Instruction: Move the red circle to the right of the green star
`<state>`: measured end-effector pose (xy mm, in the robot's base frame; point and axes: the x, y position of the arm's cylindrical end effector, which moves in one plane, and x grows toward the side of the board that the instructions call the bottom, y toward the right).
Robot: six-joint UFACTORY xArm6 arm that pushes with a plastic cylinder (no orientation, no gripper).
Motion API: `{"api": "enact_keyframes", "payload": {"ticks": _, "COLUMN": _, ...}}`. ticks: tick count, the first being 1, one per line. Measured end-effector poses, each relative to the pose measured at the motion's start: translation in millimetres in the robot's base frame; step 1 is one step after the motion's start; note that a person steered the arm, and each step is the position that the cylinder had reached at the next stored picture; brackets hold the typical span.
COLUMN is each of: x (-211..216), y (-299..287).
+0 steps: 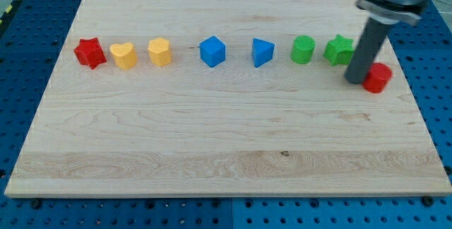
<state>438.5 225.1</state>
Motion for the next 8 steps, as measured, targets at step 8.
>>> {"api": "enact_keyframes", "payload": {"ticks": 8, "x": 45.8, "y": 70.5}}
